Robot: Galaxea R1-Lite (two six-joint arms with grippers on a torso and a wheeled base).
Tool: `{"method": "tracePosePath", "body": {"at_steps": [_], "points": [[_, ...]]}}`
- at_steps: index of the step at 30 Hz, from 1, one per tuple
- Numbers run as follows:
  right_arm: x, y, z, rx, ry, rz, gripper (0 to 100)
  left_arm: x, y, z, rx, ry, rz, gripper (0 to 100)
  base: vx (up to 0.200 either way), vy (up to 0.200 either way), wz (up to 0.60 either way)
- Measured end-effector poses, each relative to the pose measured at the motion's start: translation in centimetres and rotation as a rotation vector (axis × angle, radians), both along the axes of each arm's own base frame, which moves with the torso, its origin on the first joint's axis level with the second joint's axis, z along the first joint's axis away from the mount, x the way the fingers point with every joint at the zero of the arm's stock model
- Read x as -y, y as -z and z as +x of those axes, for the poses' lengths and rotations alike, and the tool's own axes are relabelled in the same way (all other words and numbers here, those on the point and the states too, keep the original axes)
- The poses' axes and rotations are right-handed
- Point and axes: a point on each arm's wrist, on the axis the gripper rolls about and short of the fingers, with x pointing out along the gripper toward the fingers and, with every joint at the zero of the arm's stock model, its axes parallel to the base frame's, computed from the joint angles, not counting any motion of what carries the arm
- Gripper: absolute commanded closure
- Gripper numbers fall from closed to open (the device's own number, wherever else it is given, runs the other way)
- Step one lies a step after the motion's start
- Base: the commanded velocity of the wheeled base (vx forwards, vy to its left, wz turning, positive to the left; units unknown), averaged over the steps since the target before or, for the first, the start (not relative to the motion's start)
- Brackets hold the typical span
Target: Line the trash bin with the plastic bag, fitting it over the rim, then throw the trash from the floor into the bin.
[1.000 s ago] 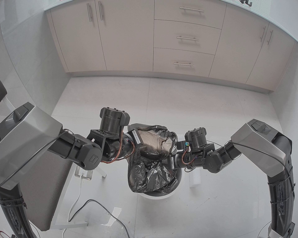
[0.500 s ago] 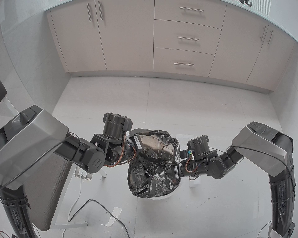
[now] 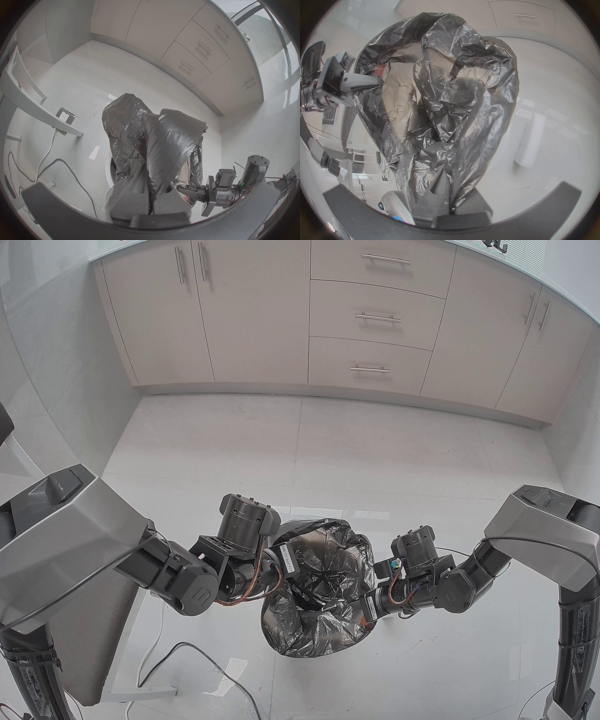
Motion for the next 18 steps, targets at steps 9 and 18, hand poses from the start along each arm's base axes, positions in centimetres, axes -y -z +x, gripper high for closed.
{"method": "tracePosePath", "body": {"at_steps": [9,18], "points": [[0.0,0.9,0.7,0.028,0.021,-0.006,100,0.2,0.3,0.0,-0.003,0.004,0.001,100,0.0,0.0,0.0],[0.2,2.3,1.8,0.041,0.05,-0.015,100,0.3,0.8,0.6,0.012,-0.003,-0.011,100,0.0,0.0,0.0]]}}
